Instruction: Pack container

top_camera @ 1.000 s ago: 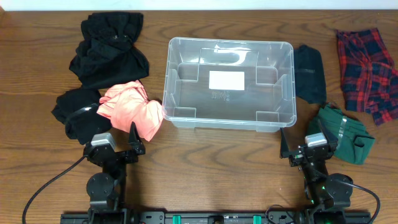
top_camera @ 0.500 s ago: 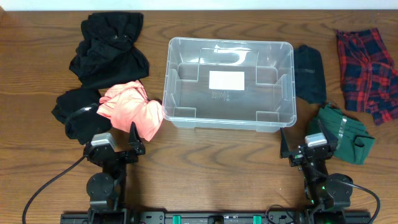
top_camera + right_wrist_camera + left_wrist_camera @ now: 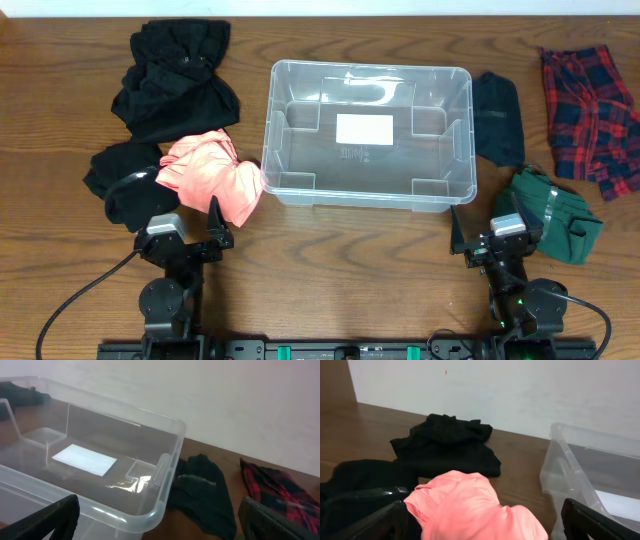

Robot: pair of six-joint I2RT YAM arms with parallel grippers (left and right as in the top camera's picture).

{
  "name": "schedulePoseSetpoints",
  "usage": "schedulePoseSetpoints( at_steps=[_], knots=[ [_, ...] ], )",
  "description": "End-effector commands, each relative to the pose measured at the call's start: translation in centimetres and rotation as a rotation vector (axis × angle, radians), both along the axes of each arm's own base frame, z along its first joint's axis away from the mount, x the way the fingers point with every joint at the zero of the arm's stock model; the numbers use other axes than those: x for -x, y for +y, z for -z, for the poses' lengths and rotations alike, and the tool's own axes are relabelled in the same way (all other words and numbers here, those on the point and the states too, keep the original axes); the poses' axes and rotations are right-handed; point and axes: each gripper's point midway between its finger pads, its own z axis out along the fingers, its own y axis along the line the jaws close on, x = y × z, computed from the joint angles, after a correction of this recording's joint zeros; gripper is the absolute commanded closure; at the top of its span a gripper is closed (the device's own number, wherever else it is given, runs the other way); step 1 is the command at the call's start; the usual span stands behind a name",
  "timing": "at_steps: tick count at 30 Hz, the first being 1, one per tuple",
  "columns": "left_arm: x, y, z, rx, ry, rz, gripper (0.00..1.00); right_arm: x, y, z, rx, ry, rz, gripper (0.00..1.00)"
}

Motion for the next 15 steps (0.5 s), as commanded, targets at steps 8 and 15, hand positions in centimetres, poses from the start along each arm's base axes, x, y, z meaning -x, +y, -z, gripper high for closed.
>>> schedulePoseSetpoints(
  at_steps=[8, 15],
  knots=[
    [0.6, -0.8, -5.6, -0.072, -0.095, 0.048, 0.02, 0.0, 0.1, 0.1, -0.011, 0.002, 0.000, 0.01],
    [-0.6, -0.8, -12.2, -0.126, -0.021, 0.055, 0.02, 0.0, 0.1, 0.1, -0.011, 0.002, 0.000, 0.01]
  ],
)
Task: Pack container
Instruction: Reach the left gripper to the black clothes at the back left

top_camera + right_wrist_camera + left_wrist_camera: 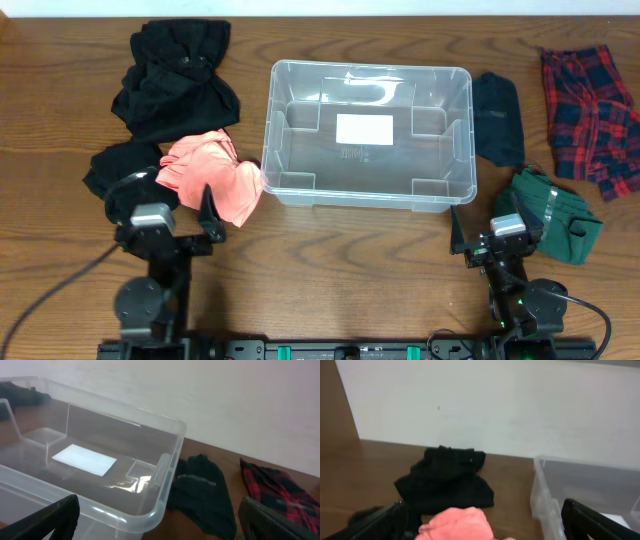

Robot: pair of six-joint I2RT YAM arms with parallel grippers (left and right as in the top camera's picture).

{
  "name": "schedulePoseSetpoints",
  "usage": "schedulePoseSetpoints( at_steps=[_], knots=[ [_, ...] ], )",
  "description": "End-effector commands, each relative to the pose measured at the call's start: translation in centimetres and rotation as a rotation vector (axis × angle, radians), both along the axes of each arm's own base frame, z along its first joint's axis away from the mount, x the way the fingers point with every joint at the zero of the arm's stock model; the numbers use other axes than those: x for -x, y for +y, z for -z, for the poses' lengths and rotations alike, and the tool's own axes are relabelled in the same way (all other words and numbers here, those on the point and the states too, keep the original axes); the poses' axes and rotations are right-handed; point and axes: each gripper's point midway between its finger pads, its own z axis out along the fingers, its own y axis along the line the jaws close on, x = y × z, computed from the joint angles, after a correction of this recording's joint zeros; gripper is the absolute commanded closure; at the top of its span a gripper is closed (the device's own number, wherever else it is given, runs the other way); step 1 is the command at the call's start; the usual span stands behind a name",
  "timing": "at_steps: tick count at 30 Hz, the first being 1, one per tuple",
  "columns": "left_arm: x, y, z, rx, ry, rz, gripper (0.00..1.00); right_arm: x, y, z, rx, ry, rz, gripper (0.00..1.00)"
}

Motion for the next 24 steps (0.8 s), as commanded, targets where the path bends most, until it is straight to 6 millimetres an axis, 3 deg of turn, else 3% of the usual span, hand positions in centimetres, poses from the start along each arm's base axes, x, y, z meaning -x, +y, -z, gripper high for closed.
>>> schedulePoseSetpoints(
  at_steps=[1, 8, 12, 17, 24],
  knots=[
    [-1.2, -0.3, -3.5, -0.047, 0.036, 0.018, 0.02, 0.0, 0.1, 0.1, -0.011, 0.002, -0.001, 0.01],
    [-7.9, -1.2, -9.1, -0.163, 0.258, 0.106, 0.02, 0.0, 0.1, 0.1, -0.010, 0.002, -0.001, 0.01],
    [-11.9, -0.9, -10.1, -0.243, 0.419, 0.138, 0.02, 0.0, 0.1, 0.1, -0.011, 0.002, -0.001, 0.01],
    [-15.7, 2.1, -8.7, -0.245, 0.669, 0.117, 0.02, 0.0, 0.1, 0.1, -0.011, 0.002, -0.001, 0.01],
    [-18.8, 9.0, -3.0, -0.173, 0.862, 0.015, 0.02, 0.0, 0.1, 0.1, -0.010, 0.002, -0.001, 0.01]
  ],
)
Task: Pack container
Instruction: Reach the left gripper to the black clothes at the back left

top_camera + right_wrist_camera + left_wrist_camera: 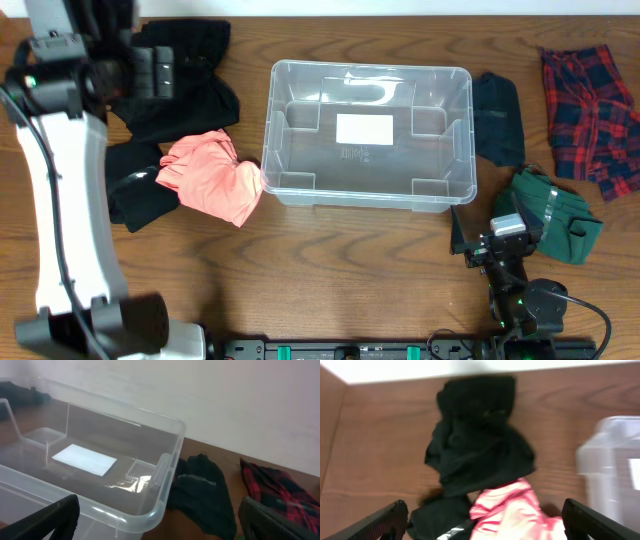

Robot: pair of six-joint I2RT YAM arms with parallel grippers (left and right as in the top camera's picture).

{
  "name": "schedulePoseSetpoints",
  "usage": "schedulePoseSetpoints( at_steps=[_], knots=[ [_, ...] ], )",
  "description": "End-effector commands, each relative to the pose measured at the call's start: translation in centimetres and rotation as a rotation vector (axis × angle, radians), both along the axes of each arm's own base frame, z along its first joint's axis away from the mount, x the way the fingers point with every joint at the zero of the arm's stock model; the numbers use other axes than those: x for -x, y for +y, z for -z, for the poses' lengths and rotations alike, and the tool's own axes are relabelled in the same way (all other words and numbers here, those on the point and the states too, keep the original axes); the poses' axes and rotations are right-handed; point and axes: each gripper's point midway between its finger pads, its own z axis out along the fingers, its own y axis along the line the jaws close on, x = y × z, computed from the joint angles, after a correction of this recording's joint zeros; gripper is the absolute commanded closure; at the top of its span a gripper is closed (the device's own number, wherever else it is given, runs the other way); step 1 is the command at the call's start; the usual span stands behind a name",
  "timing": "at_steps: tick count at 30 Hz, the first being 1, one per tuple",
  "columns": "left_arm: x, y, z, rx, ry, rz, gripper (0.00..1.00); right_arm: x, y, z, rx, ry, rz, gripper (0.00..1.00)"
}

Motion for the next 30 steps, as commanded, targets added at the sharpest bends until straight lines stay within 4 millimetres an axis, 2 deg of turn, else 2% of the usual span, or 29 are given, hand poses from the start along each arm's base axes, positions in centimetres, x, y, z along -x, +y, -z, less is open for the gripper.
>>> schedulePoseSetpoints(
  at_steps=[1, 4, 9, 17, 20, 30],
  knots=[
    [-1.3, 3.6, 2.2, -0.016, 0.039, -0.042, 0.02, 0.0, 0.1, 0.0, -0.010, 0.002, -0.001, 0.01],
    [-2.7, 5.9, 4.4, -0.003, 0.052, -0.079, 0.02, 0.0, 0.1, 0.0, -0.010, 0.002, -0.001, 0.01],
    [-3.4, 7.5, 7.9, 0.019, 0.121, -0.106, 0.02, 0.0, 0.1, 0.0, -0.010, 0.002, -0.001, 0.01],
    [-4.6, 7.9, 11.4, 0.032, 0.171, -0.097, 0.02, 0.0, 0.1, 0.0, -0.010, 0.002, -0.001, 0.01],
    [-5.1, 7.2, 12.4, 0.028, 0.183, 0.005, 0.02, 0.0, 0.1, 0.0, -0.010, 0.002, -0.001, 0.01],
    [-7.3, 7.7, 19.0, 0.016, 0.246, 0.101, 0.02, 0.0, 0.1, 0.0, -0.010, 0.002, -0.001, 0.01]
  ],
)
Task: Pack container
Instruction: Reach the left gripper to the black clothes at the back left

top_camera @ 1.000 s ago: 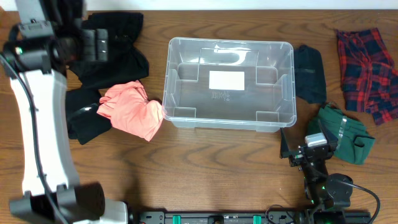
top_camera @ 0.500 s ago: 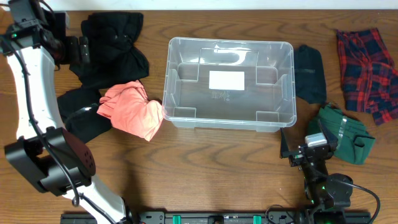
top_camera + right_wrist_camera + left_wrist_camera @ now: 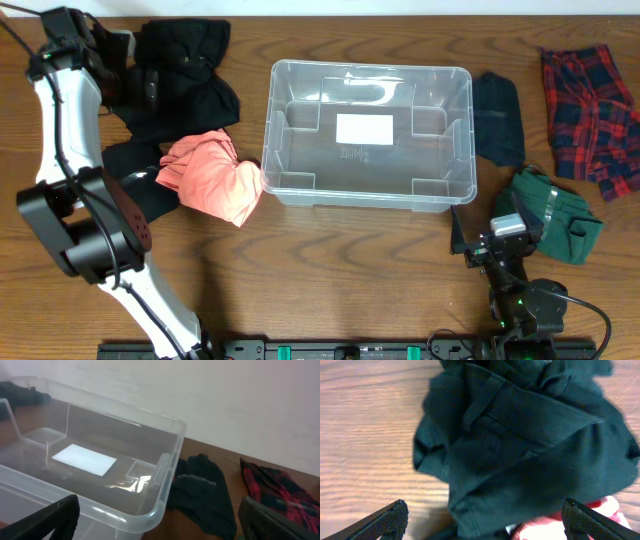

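Note:
A clear plastic container (image 3: 370, 192) stands mid-table with nothing in it but a white label. At the far left lies a black garment pile (image 3: 190, 85). My left gripper (image 3: 140, 75) hangs open close above that black pile (image 3: 520, 445), its fingertips (image 3: 387, 520) apart with nothing between them. A pink garment (image 3: 205, 175) lies beside the container's left front corner. Open and at rest near the front edge, my right gripper (image 3: 478, 238) faces the container (image 3: 150, 510).
A second black garment (image 3: 125, 180) lies left of the pink one. Right of the container are a dark garment (image 3: 497, 115), a green one (image 3: 555, 215) and a red plaid one (image 3: 590, 105). The left arm's links stretch along the table's left side.
The left gripper has come down much closer to the black pile, which now fills its view; the container has left that view. It stays open. The right arm has not moved.
The left gripper first sat open near the front edge, facing the pink garment. Then it stood a little higher and further left. Later it was high over the far left, looking down on the black pile, and now it is low over that pile.

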Robot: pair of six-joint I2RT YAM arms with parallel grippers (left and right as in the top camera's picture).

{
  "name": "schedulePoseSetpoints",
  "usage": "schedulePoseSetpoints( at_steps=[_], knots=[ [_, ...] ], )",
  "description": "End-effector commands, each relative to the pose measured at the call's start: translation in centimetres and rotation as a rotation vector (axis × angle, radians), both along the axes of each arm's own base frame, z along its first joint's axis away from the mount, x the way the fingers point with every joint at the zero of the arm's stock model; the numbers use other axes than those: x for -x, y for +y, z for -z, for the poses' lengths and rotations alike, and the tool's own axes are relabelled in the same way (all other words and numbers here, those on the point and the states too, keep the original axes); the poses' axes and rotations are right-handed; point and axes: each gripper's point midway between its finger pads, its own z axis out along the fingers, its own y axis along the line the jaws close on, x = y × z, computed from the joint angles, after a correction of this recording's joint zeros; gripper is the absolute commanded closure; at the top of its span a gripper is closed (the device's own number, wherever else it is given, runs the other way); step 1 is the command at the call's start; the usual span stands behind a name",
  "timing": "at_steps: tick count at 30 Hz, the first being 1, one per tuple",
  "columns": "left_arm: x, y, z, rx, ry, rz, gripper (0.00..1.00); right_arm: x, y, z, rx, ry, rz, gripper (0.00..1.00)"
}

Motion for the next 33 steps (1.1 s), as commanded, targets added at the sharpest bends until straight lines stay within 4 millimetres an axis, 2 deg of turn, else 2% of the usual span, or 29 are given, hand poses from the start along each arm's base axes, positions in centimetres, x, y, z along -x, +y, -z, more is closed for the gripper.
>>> schedulePoseSetpoints(
  at_steps=[1, 6, 13, 16, 19, 20, 21, 23, 24, 26, 30, 33],
  knots=[
    [-0.9, 0.4, 1.9, -0.016, 0.005, 0.071, 0.03, 0.0, 0.1, 0.0, -0.010, 0.002, -0.001, 0.01],
    [-1.9, 1.9, 5.4, -0.010, 0.015, 0.051, 0.02, 0.0, 0.1, 0.0, -0.010, 0.002, -0.001, 0.01],
    [-2.0, 2.6, 10.9, 0.013, 0.074, 0.041, 0.02, 0.0, 0.1, 0.0, -0.010, 0.002, -0.001, 0.01],
    [-1.8, 2.5, 12.4, 0.022, 0.095, 0.041, 0.02, 0.0, 0.1, 0.0, -0.010, 0.002, -0.001, 0.01],
    [-2.0, 2.6, 12.6, 0.020, 0.089, 0.041, 0.01, 0.0, 0.1, 0.0, -0.010, 0.002, -0.001, 0.01],
    [-2.2, 2.6, 12.5, 0.017, 0.082, 0.041, 0.05, 0.0, 0.1, 0.0, -0.010, 0.002, -0.001, 0.01],
    [-2.3, 2.7, 12.3, 0.014, 0.074, 0.041, 0.15, 0.0, 0.1, 0.0, -0.010, 0.002, -0.001, 0.01],
    [-2.5, 2.7, 12.1, 0.010, 0.063, 0.041, 0.49, 0.0, 0.1, 0.0, -0.010, 0.002, -0.001, 0.01],
    [-2.6, 2.8, 12.0, 0.008, 0.060, 0.041, 0.59, 0.0, 0.1, 0.0, -0.010, 0.002, -0.001, 0.01],
    [-2.7, 2.8, 11.7, 0.005, 0.053, 0.041, 0.65, 0.0, 0.1, 0.0, -0.010, 0.002, -0.001, 0.01],
    [-2.8, 2.8, 11.5, 0.003, 0.048, 0.041, 0.66, 0.0, 0.1, 0.0, -0.010, 0.002, -0.001, 0.01],
    [-2.9, 2.9, 10.9, 0.000, 0.039, 0.041, 0.89, 0.0, 0.1, 0.0, -0.010, 0.002, -0.001, 0.01]
  ],
)
